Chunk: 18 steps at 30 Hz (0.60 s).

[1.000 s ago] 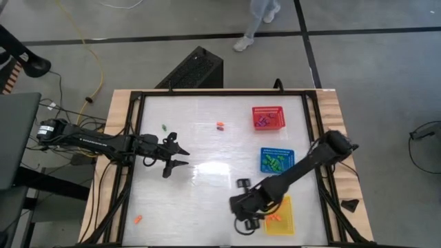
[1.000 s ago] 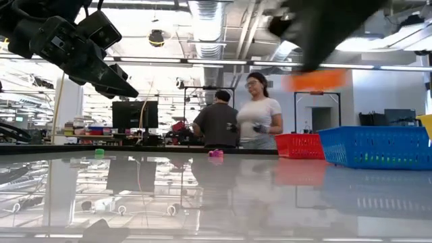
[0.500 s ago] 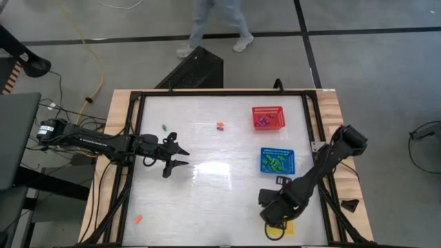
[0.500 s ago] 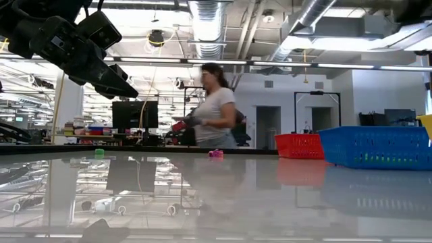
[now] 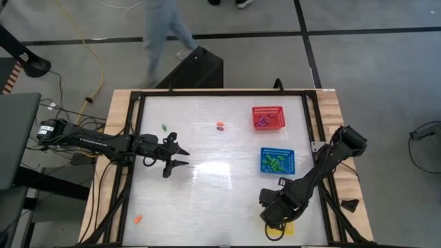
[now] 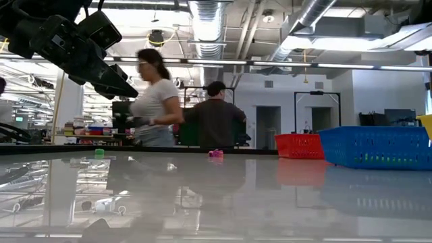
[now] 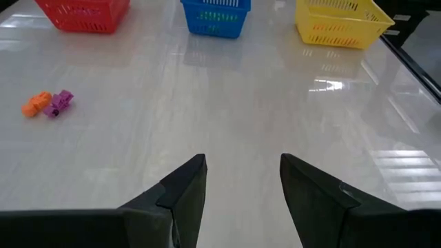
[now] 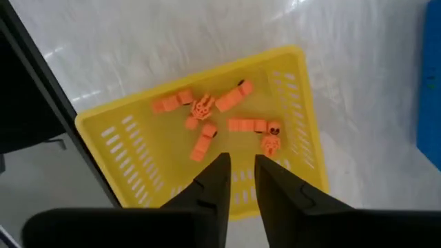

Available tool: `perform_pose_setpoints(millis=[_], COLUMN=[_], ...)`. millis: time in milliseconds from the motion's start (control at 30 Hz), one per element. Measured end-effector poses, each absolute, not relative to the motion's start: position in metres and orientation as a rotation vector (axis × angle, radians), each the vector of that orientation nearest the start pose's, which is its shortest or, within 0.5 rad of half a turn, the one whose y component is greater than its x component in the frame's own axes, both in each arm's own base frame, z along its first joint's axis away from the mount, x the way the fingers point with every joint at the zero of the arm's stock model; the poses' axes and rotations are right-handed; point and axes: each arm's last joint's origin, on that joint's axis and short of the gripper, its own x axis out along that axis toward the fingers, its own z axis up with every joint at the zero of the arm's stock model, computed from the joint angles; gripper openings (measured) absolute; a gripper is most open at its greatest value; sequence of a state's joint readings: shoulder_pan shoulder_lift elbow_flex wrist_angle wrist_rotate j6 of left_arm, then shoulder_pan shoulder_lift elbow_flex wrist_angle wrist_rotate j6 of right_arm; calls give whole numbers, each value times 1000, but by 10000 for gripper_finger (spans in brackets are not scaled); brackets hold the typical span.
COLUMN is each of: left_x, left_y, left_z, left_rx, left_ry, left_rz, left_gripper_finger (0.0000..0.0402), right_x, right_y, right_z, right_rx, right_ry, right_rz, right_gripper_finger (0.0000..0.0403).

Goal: Sort Halloween decoration
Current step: Put the violet skeleton toy into the red basket

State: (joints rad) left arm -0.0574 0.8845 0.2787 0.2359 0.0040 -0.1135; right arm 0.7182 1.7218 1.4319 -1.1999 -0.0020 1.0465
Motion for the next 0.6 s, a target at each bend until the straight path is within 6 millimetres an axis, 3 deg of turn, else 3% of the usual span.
perform_pose_setpoints(millis=[233, 367, 600], left_x=[178, 177, 161], left_y=[-12, -17, -59], left_z=[182, 184, 189], left_rx=[-135, -240, -474], left_ry=[386, 385, 539], left_rz=[-88, -232, -626], left_gripper_finger=[174, 174, 174], right_x=[253, 266, 283], right_y=[207, 206, 202], right_z=[256, 259, 263], right_rx=[294, 317, 246], right_ry=[1431, 1352, 1182], right_rz=[-141, -75, -43], right_gripper_finger=[129, 139, 141])
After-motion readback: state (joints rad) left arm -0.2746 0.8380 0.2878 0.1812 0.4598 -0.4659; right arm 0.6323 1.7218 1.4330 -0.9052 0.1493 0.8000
